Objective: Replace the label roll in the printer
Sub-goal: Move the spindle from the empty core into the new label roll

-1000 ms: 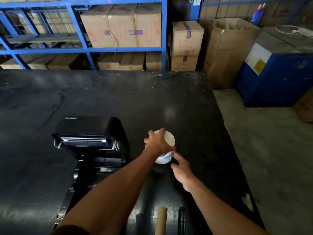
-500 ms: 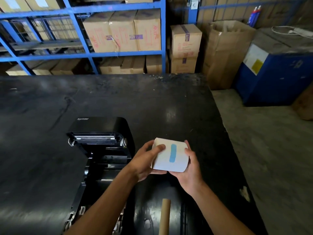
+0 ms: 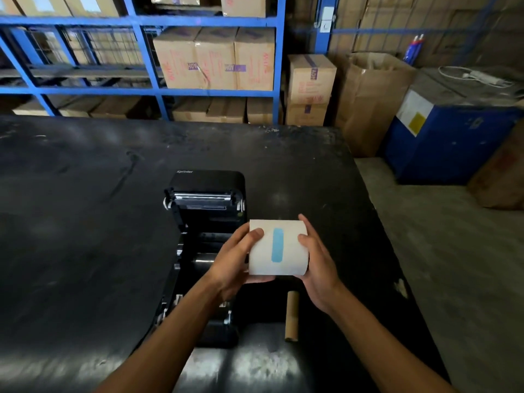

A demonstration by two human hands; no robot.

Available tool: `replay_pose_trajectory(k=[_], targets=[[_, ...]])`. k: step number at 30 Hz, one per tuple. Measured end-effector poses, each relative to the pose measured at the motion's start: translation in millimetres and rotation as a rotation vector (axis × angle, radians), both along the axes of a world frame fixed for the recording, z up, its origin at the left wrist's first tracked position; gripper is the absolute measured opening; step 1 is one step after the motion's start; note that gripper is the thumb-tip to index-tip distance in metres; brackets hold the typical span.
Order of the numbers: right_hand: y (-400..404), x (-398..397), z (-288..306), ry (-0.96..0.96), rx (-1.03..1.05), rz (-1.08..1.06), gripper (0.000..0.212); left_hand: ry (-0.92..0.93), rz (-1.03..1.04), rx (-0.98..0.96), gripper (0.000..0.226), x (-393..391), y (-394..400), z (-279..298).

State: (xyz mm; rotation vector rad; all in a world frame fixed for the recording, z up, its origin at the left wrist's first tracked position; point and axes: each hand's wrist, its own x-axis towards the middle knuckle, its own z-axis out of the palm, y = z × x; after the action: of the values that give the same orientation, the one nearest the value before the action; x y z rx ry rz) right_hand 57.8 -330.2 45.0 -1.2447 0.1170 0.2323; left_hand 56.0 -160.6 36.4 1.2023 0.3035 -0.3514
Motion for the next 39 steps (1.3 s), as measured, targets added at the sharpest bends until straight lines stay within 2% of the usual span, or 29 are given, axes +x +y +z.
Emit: replay_pose_trajectory(k=[3,6,8,10,16,20,23,27,33,39], targets=[[4.6,-12.2,6.9,-0.133,-0.21,0.066,0.049,-0.084,0.021,-0.012,0.035,-14.2,16.3,-0.3],[7.5,-20.3,20.4,-0.316,-0.485,0.141,0.061,-0.13,0.037,-0.001,0.056,-21.8,28.5,0.7],[10.8,-25.7,27.7,-0.391,-0.749,0.155,0.054,-0.156,0.052,0.017,0.069,-24.8,32.5,0.5],[14.8,-33.3,30.6,-0.423,-0.884,0.117,0.044,-0.177,0.053,0.025,0.07,-27.3,34.7,-1.0],[22.8,-52.3,35.0,-0.541,-0.961,0.035,0.023,-0.175,0.041,0.013,0.078,-33.1,39.4,-3.2],[26.6,-54.5,37.1,-0.542,-1.0,0.046,0.009,-0.185,0.019,0.012,0.073,-38.5,42.5,-6.5],[27.0,-54.5,38.2,-0.552,-1.036,0.066,0.009,-0.175,0.01,0.006,0.073,-42.7,44.6,-10.8],[31.0,-59.9,33.1,-0.617,-1.092,0.111,0.011,-0.165,0.009,0.003,0.085,-47.0,48.9,-12.4],[31.9,-74.7,20.2,-0.769,-1.054,0.139,0.006,-0.087,0.119,-0.003,0.05,-49.1,51.9,-17.2],[34.6,-89.0,10.9,-0.849,-1.017,0.176,0.005,-0.02,0.168,-0.016,0.052,-48.6,55.5,-22.7]])
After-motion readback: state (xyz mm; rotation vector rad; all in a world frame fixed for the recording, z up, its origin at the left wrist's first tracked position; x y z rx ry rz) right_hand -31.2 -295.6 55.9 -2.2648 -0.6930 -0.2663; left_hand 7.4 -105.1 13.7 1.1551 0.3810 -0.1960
